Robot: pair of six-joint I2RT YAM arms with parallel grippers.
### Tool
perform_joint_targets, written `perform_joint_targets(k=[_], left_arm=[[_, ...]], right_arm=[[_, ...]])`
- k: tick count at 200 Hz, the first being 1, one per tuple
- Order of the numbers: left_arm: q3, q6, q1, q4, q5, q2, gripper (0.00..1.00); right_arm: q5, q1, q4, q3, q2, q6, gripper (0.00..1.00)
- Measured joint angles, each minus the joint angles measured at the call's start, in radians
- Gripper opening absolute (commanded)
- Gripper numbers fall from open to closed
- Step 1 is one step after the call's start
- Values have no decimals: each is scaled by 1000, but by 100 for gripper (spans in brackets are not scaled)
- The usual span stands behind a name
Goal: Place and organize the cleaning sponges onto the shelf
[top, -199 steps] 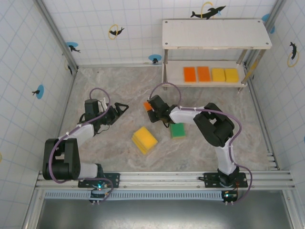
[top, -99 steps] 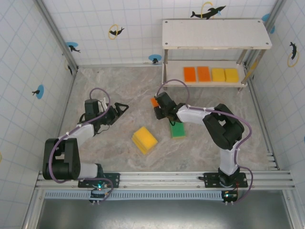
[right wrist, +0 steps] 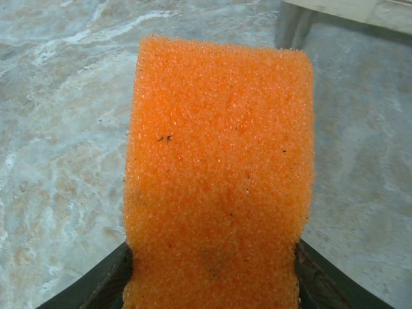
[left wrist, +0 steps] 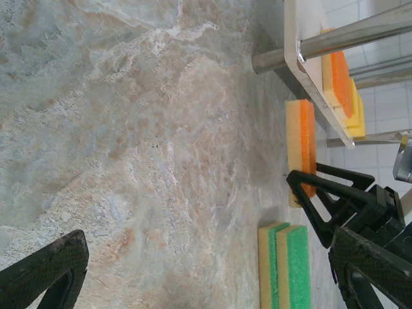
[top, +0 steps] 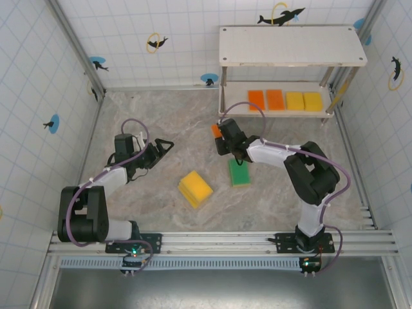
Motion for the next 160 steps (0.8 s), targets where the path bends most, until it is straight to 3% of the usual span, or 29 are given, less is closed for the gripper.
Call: perform_joint_targets(k=[106, 160], left_arm=[[0, 0, 0, 2, 0, 12, 98], [0, 0, 0, 3, 0, 13, 98]], right_arm=[[53, -119, -1, -23, -64, 28, 57], [64, -181, -19, 85, -42, 49, 57]])
